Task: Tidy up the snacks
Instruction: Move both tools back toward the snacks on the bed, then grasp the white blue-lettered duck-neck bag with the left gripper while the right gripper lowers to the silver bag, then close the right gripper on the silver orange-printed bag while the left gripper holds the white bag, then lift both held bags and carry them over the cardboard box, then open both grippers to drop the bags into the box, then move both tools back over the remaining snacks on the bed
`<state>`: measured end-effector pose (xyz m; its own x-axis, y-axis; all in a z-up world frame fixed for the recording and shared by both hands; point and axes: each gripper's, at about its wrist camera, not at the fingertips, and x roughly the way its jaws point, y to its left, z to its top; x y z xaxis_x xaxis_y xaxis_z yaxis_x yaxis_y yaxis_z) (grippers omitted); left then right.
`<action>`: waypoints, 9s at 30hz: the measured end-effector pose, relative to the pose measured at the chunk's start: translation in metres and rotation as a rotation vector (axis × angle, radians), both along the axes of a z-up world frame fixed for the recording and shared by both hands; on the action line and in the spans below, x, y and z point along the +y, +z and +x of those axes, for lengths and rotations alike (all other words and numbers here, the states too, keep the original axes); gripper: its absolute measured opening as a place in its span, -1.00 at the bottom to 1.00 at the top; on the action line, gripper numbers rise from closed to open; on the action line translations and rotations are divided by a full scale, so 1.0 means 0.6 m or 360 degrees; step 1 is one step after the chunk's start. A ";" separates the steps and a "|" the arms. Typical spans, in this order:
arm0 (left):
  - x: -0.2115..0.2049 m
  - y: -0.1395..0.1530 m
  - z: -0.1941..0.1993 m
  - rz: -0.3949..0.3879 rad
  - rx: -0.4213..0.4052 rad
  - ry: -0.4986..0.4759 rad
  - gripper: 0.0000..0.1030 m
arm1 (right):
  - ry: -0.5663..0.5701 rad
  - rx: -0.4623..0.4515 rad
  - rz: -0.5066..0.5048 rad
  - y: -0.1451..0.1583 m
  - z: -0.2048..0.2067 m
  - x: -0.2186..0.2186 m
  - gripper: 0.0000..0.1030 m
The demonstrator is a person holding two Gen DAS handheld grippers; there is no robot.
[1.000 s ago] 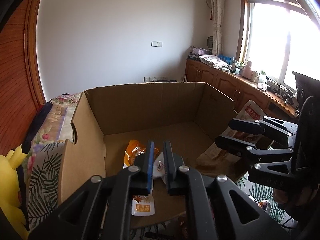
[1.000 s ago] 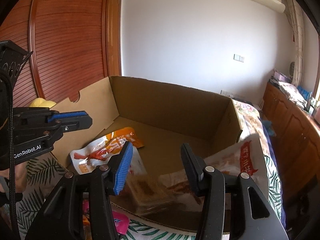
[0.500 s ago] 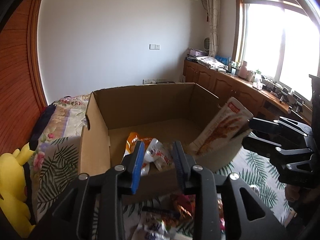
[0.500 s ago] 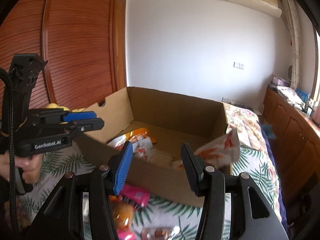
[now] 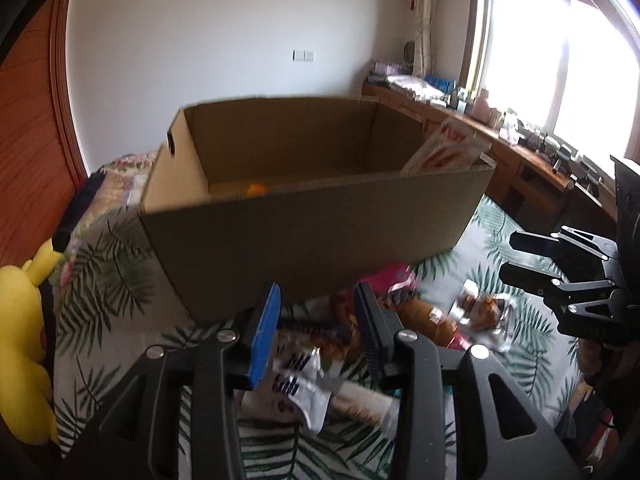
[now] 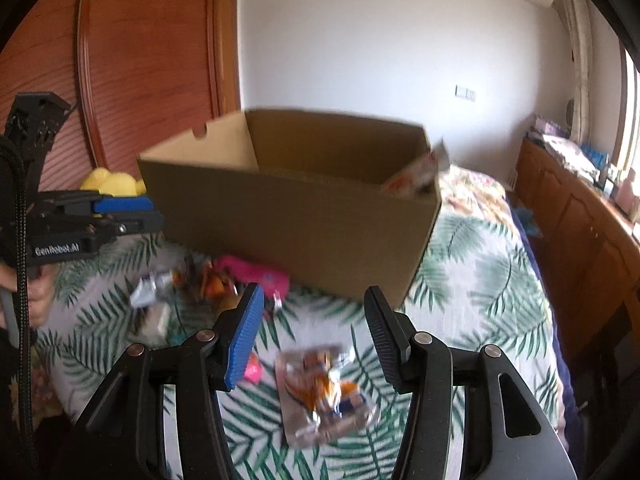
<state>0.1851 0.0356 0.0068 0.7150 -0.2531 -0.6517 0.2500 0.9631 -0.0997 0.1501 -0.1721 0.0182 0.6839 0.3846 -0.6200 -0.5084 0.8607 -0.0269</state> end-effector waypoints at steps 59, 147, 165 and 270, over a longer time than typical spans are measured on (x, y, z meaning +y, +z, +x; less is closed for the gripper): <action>-0.015 -0.086 0.017 0.0146 0.0340 -0.0108 0.20 | 0.0045 0.0303 -0.0192 -0.104 0.019 0.010 0.23; 0.023 -0.023 -0.060 -0.0033 0.0134 -0.0098 0.05 | 0.0148 0.0477 -0.0248 -0.094 0.035 -0.008 -0.13; 0.036 -0.028 -0.067 -0.0061 0.0135 -0.0079 0.05 | 0.0198 0.0407 -0.0362 -0.088 0.053 0.026 -0.29; 0.039 0.115 0.014 -0.0012 -0.0208 0.0033 0.23 | 0.0215 -0.0097 -0.0048 0.118 0.055 0.056 -0.43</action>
